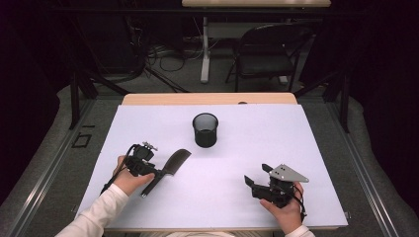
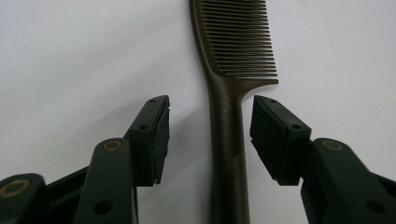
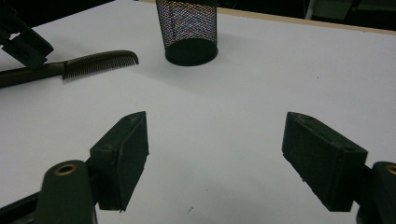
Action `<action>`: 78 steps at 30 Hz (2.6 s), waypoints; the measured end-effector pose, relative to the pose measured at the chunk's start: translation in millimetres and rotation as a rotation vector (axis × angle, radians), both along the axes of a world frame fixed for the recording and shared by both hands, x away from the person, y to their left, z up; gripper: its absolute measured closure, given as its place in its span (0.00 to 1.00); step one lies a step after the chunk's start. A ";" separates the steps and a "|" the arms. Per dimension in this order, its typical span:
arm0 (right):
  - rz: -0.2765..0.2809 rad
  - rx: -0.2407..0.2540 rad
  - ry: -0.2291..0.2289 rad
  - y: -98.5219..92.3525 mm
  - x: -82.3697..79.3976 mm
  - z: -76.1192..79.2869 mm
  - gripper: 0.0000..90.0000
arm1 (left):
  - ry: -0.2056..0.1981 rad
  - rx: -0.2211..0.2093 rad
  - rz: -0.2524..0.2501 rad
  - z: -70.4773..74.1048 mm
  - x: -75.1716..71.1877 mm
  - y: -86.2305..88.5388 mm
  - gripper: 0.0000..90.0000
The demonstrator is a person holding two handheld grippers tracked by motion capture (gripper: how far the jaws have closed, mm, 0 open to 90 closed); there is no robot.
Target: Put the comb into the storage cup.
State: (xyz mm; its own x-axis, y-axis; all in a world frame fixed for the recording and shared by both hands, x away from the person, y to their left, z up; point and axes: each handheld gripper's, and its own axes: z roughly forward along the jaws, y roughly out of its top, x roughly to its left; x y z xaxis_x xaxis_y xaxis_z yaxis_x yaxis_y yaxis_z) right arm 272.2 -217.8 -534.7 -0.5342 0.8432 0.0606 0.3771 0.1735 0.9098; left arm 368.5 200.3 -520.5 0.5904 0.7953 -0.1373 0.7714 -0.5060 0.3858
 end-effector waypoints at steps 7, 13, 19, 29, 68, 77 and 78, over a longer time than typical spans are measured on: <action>0.001 0.000 0.001 0.1 0.0 0.0 0.25 | 0.009 0.023 -0.020 -1.9 -0.4 -5.6 0.58; 0.002 -0.001 0.000 0.2 0.1 0.0 0.25 | 0.023 0.043 -0.030 -4.1 0.4 -9.5 0.62; 0.000 -0.001 0.001 -0.2 0.3 -0.2 0.25 | 0.031 0.051 -0.029 -6.0 0.8 -11.5 0.65; 0.001 -0.003 0.002 -0.1 0.1 -0.1 0.25 | 0.038 0.075 -0.028 -8.9 -0.1 -15.2 0.70; 0.001 -0.004 0.002 -0.3 0.4 -0.2 0.25 | 0.036 0.100 0.012 -8.6 0.9 -17.6 0.80; 0.000 0.000 0.003 -0.5 0.6 -0.4 0.25 | 0.039 0.089 0.011 -8.4 1.5 -15.2 0.80; -0.001 0.001 0.003 -0.4 0.6 -0.4 0.25 | 0.038 0.088 0.010 -8.4 1.4 -14.8 0.80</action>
